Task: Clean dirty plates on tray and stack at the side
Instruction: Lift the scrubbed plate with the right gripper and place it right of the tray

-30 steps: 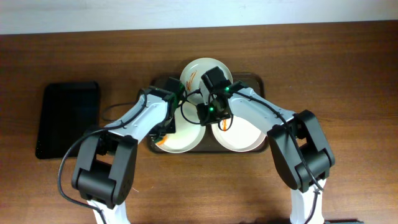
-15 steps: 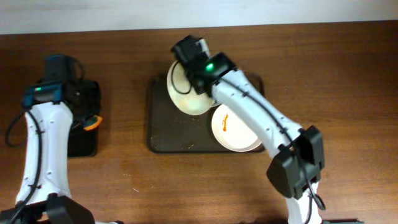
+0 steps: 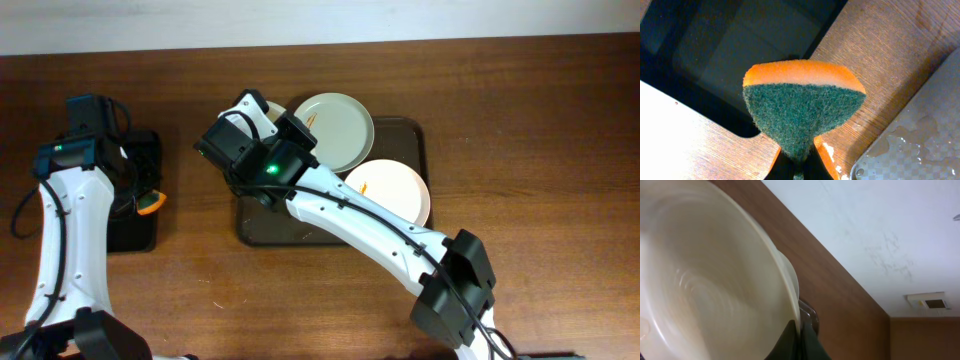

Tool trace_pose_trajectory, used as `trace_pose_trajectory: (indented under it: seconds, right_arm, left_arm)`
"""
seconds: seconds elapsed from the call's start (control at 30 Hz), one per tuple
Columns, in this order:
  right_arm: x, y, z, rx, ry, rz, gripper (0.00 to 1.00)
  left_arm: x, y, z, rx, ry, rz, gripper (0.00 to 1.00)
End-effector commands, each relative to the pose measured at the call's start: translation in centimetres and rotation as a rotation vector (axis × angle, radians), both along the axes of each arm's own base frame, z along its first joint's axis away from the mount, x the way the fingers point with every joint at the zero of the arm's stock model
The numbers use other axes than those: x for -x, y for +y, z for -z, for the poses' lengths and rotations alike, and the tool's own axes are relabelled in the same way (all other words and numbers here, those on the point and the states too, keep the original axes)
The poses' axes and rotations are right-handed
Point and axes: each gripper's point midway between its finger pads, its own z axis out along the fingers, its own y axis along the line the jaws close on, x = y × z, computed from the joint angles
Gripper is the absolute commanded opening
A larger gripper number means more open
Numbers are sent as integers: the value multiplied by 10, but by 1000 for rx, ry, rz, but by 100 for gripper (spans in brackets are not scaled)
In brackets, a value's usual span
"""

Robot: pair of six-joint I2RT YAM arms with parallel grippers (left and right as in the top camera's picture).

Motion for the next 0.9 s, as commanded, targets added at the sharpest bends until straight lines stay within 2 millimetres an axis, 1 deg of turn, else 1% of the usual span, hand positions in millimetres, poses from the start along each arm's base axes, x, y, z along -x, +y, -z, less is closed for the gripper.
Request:
trace_pose_trajectory:
  seconds: [0.0, 0.07, 0.1, 0.13, 0.17, 0.2, 0.23, 0.27, 0.3, 0.33, 0.37, 0.4, 0.43, 0.47, 0.5, 0.57, 0.6, 0.67, 0.73, 0.77, 0.8, 0.83, 0.87]
  right_arm:
    - [1, 1, -4, -152, 34, 30, 4]
    - [-3, -5, 19, -329, 202, 52, 4]
    - [-5, -11, 33, -454, 356, 44, 4]
    - [-13, -29, 41, -613, 514, 50, 4]
    - [-20, -46, 43, -744, 617, 53, 4]
    - [-30, -73, 41, -881, 699, 63, 4]
    - [-40, -105, 36, -975, 734, 59, 4]
    - [-53, -158, 36, -1037, 718, 153, 4]
    - [-62, -216, 42, -1041, 670, 287, 4]
    - [-65, -278, 49, -1018, 610, 436, 4]
    - [-61, -334, 57, -989, 564, 572, 4]
    - [-54, -379, 63, -943, 519, 690, 4]
    - [-45, -423, 68, -908, 449, 848, 4]
    - [-37, -458, 73, -882, 391, 951, 4]
    - [-34, -475, 78, -887, 370, 984, 4]
    - [-25, -498, 95, -900, 355, 1034, 4]
    - [-24, -502, 106, -902, 353, 1043, 4]
    - [-25, -504, 129, -904, 347, 1042, 4]
    - [-29, -496, 143, -949, 355, 1011, 4]
    - [-31, -484, 143, -1007, 385, 977, 25]
    - [-37, -467, 140, -1085, 423, 888, 51]
    - [-50, -428, 127, -1214, 493, 648, 70]
    - [-57, -400, 116, -1302, 527, 522, 75]
  left_arm:
    - [3, 2, 2, -4, 9, 9, 0]
    - [3, 2, 2, -4, 9, 9, 0]
    - [3, 2, 2, -5, 9, 8, 0]
    - [4, 6, 2, -25, 14, 2, 0]
    - [4, 6, 2, -24, 13, 2, 0]
    - [4, 6, 2, -25, 14, 2, 0]
    - [4, 6, 2, -24, 13, 2, 0]
    - [4, 6, 2, -24, 13, 2, 0]
    - [4, 6, 2, -24, 13, 2, 0]
    - [4, 5, 3, -24, 15, 3, 0]
    - [4, 5, 3, -23, 17, 3, 0]
    - [4, 5, 3, -23, 17, 3, 0]
    - [4, 5, 3, -23, 17, 3, 0]
    - [4, 5, 3, -23, 17, 3, 0]
    - [4, 5, 3, -23, 17, 3, 0]
    - [4, 5, 3, -23, 17, 3, 0]
    - [4, 5, 3, -23, 17, 3, 0]
    - [4, 5, 3, -23, 16, 3, 0]
    - [4, 5, 3, -23, 17, 3, 0]
    - [4, 5, 3, -20, 16, 4, 0]
    - [4, 5, 3, -20, 16, 4, 0]
    - [4, 5, 3, -20, 16, 4, 0]
    - [4, 4, 3, -19, 15, 5, 0]
